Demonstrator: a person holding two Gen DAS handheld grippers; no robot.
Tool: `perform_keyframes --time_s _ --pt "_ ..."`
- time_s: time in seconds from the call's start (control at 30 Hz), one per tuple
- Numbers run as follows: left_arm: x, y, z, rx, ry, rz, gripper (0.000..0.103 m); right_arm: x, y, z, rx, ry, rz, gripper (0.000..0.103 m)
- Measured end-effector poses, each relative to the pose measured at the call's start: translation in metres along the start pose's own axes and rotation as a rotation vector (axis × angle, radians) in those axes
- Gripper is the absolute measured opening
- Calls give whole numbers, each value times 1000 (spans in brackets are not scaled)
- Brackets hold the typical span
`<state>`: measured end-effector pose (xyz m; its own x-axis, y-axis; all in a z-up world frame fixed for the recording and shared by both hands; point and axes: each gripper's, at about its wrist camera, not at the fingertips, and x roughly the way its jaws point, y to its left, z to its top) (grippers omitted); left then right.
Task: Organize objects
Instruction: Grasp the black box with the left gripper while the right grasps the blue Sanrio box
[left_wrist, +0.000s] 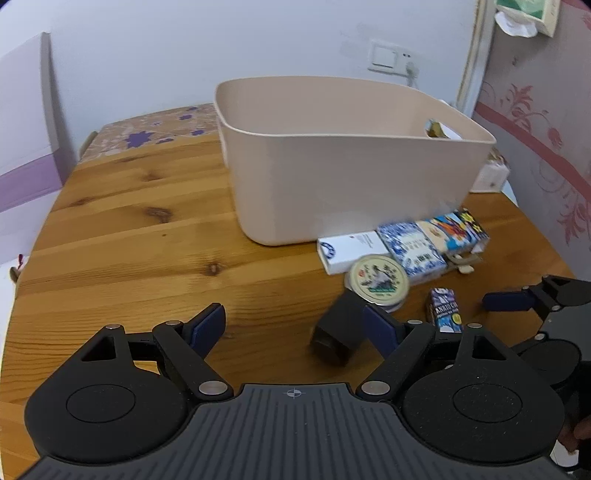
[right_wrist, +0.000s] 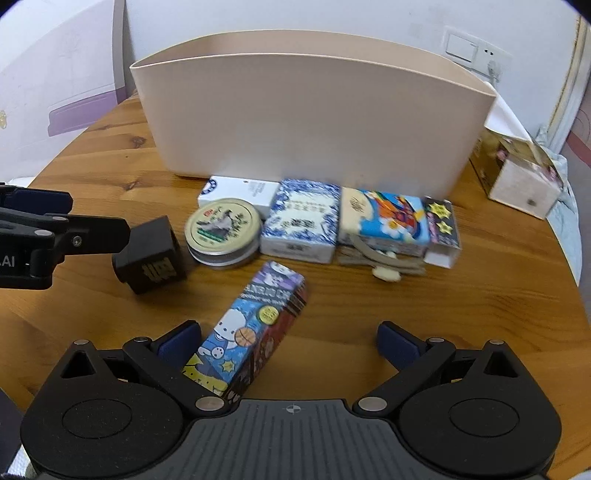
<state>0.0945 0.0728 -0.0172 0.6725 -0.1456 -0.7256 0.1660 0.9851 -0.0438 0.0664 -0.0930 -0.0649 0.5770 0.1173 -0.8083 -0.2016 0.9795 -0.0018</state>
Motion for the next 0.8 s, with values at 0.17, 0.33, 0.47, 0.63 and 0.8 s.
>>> perform_keyframes --time_s 0.17,0.33,0.47,0.63,0.8 --pt "7 -8 0 21 22 -19 83 -5 -3 -6 -6 3 4 103" --pt "18 -16 -1 43 58 -54 83 -8 -10 -8 -2 -2 2 103" --pt "30 -23 -5 63 90 -73 80 -10 -15 -9 -5 -13 6 99" --pt "39 -25 -8 48 94 -67 65 -11 -17 -11 -18 -39 24 89" --pt "40 -29 -7 60 86 -68 53 -13 -23 -9 1 -61 11 63"
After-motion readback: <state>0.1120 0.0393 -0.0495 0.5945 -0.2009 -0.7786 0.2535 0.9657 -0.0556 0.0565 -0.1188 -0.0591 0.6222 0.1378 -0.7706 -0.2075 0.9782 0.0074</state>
